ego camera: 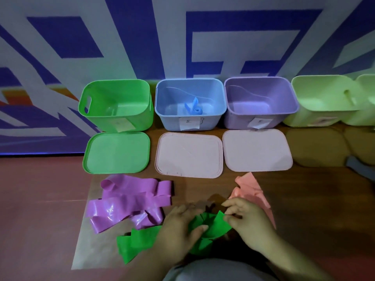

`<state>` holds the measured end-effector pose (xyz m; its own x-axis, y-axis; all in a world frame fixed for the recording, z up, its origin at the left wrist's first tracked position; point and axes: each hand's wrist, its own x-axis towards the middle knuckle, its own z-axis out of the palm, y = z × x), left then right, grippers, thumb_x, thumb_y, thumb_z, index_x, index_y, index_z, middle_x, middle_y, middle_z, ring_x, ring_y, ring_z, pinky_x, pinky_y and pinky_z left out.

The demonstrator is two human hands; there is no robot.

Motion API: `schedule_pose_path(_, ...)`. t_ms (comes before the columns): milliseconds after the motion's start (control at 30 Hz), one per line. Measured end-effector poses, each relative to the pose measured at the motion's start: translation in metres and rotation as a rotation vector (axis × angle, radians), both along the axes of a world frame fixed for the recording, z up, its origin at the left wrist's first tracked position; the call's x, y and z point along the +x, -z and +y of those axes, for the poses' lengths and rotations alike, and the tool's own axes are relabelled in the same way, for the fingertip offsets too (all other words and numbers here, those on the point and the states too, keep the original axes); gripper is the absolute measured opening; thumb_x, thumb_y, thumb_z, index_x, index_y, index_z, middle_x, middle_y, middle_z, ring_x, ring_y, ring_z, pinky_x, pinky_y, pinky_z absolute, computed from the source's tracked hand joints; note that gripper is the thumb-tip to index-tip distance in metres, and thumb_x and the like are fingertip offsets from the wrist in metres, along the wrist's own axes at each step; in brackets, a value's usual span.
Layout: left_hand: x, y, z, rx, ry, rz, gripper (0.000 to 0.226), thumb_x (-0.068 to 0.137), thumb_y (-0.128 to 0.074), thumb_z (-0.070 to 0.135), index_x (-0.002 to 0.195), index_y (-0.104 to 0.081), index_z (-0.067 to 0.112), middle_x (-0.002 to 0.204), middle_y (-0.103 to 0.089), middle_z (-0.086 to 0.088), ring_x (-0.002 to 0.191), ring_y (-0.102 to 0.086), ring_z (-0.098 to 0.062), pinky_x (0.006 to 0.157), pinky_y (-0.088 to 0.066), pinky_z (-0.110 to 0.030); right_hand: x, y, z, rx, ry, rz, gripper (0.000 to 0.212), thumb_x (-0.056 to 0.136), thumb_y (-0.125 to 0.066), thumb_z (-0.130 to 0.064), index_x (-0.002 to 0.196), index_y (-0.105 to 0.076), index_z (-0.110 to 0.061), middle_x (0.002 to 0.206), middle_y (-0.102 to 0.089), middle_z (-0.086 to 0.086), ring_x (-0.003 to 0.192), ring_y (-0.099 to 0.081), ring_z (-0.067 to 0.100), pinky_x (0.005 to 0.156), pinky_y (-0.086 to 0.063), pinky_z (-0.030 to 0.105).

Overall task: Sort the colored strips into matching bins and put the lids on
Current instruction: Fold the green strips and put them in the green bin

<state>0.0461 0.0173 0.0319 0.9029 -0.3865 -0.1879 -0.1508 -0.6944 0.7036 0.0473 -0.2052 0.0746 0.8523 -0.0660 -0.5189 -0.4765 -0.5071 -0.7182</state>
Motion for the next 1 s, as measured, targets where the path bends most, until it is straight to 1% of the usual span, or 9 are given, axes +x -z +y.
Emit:
schedule_pose_path(67, 0.008, -0.015, -0.006, -0.17, -0.053, 0.086, 0.041, 0.087, -0.061, 0.057, 0.125, -0.06, 0.041, 0.124, -0.062, 0.021, 0.119, -0.053, 0.004, 0.104, -0.044, -0.026, 0.006, -0.02, 0.002, 0.071, 0.048, -0.04, 0.034, 0.079, -0.072, 0.005, 0.089, -0.071, -0.027, 0.079, -0.074, 0.001, 0.079, -0.07, 0.015, 0.074, -0.053, 0.016)
schedule_pose_path(167, 0.019, -0.04, -0.018, -0.4, -0.088, 0.209, 0.03, 0.091, -0.067, 0.039, 0.121, -0.065, 0.038, 0.121, -0.067, 0.018, 0.117, -0.06, -0.001, 0.104, -0.046, -0.029, 0.015, -0.05, 0.002, 0.125, 0.042, -0.084, 0.03, 0.08, -0.072, 0.004, 0.092, -0.071, -0.024, 0.079, -0.073, -0.002, 0.076, -0.07, 0.01, 0.07, -0.053, 0.02)
schedule_pose_path(233, 0.024, -0.057, -0.027, -0.559, -0.108, 0.313, 0.023, 0.093, -0.067, 0.02, 0.114, -0.069, 0.028, 0.113, -0.073, 0.009, 0.109, -0.066, -0.009, 0.1, -0.05, -0.03, 0.019, -0.071, 0.0, 0.173, 0.075, -0.111, 0.028, 0.081, -0.071, 0.004, 0.093, -0.071, -0.022, 0.077, -0.072, -0.004, 0.072, -0.068, 0.007, 0.064, -0.052, 0.019)
schedule_pose_path(300, 0.029, -0.071, -0.035, -0.649, -0.148, 0.322, 0.019, 0.091, -0.068, 0.01, 0.105, -0.07, 0.022, 0.101, -0.074, 0.001, 0.096, -0.069, -0.013, 0.09, -0.053, -0.028, 0.021, -0.087, -0.003, 0.219, 0.112, -0.131, 0.028, 0.083, -0.07, 0.004, 0.093, -0.072, -0.022, 0.08, -0.072, -0.002, 0.077, -0.07, 0.014, 0.067, -0.056, 0.029)
schedule_pose_path(433, 0.03, -0.095, -0.049, -0.696, -0.192, 0.227, 0.009, 0.086, -0.069, 0.015, 0.089, -0.071, 0.024, 0.078, -0.066, 0.003, 0.075, -0.059, -0.011, 0.074, -0.049, -0.031, 0.021, -0.109, -0.009, 0.264, 0.146, -0.145, 0.026, 0.085, -0.07, 0.001, 0.094, -0.072, -0.023, 0.085, -0.073, -0.003, 0.082, -0.071, 0.018, 0.069, -0.061, 0.048)
schedule_pose_path(567, 0.024, -0.12, -0.063, -0.733, -0.216, 0.147, 0.006, 0.091, -0.066, 0.013, 0.089, -0.07, 0.017, 0.082, -0.069, -0.007, 0.076, -0.062, -0.021, 0.073, -0.052, -0.04, 0.021, -0.124, -0.022, 0.281, 0.049, -0.255, 0.021, 0.083, -0.073, -0.001, 0.09, -0.072, -0.021, 0.084, -0.075, -0.003, 0.079, -0.071, 0.012, 0.068, -0.058, 0.028)
schedule_pose_path(633, 0.018, -0.131, -0.07, -0.752, -0.272, 0.116, 0.011, 0.091, -0.066, 0.007, 0.087, -0.069, 0.017, 0.077, -0.067, -0.003, 0.072, -0.06, -0.014, 0.067, -0.05, -0.032, 0.021, -0.126, -0.029, 0.35, 0.046, -0.288, 0.02, 0.082, -0.072, 0.005, 0.086, -0.073, -0.015, 0.079, -0.074, 0.009, 0.069, -0.068, 0.02, 0.065, -0.057, 0.037)
schedule_pose_path(867, -0.007, -0.156, -0.086, -0.797, -0.377, 0.024, 0.029, 0.089, -0.069, 0.01, 0.115, -0.065, 0.024, 0.08, -0.059, -0.007, 0.073, -0.055, -0.019, 0.065, -0.049, -0.031, 0.021, -0.135, -0.045, 0.512, -0.086, -0.29, 0.02, 0.081, -0.073, 0.006, 0.083, -0.076, -0.014, 0.082, -0.076, 0.008, 0.076, -0.072, 0.017, 0.071, -0.057, 0.029)
schedule_pose_path(1000, -0.017, -0.159, -0.091, -0.765, -0.495, -0.064, 0.01, 0.088, -0.065, 0.015, 0.095, -0.07, 0.02, 0.085, -0.07, -0.011, 0.08, -0.063, -0.037, 0.073, -0.053, -0.052, 0.02, -0.13, -0.042, 0.563, -0.137, -0.256, 0.019, 0.078, -0.076, 0.007, 0.081, -0.073, -0.013, 0.076, -0.075, 0.006, 0.069, -0.07, 0.015, 0.064, -0.053, 0.028)
